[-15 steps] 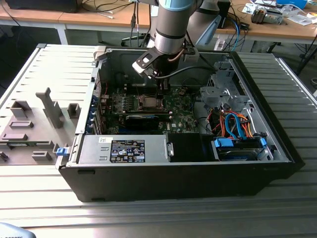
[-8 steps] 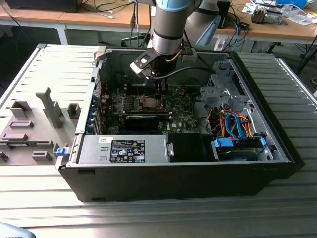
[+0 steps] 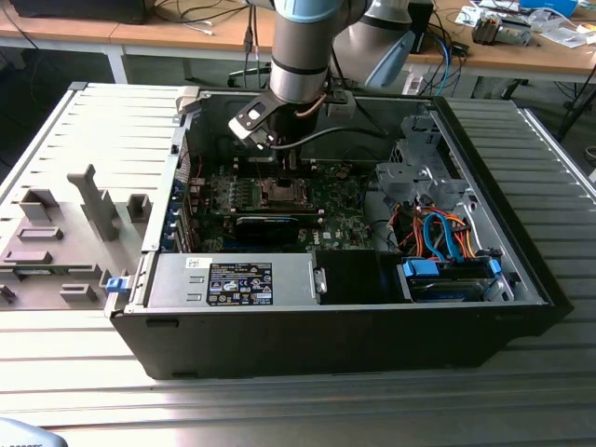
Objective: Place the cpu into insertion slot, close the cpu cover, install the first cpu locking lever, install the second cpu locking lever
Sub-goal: 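Close the cpu cover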
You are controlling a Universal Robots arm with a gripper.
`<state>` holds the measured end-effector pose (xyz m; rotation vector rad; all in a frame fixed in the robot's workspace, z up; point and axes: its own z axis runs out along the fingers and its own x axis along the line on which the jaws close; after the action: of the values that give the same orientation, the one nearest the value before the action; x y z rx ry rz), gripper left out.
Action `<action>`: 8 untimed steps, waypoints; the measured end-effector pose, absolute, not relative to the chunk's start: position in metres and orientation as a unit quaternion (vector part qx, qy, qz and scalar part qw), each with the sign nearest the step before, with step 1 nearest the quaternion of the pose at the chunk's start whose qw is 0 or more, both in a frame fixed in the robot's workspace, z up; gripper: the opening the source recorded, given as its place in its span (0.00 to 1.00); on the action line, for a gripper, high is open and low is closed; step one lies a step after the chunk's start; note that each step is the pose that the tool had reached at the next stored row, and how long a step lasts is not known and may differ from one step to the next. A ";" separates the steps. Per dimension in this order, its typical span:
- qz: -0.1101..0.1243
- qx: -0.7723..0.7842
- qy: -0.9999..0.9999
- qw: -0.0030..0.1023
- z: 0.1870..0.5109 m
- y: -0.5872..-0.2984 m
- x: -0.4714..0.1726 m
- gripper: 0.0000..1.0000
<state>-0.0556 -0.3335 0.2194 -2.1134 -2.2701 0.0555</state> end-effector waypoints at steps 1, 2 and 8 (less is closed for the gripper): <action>0.018 -0.681 -0.732 0.020 0.219 -0.333 -0.059 0.11; 0.018 -0.681 -0.732 0.020 0.219 -0.333 -0.061 0.11; 0.018 -0.681 -0.732 0.020 0.211 -0.333 -0.070 0.11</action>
<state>-0.0696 -0.3334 0.2110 -2.1134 -2.2701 0.0553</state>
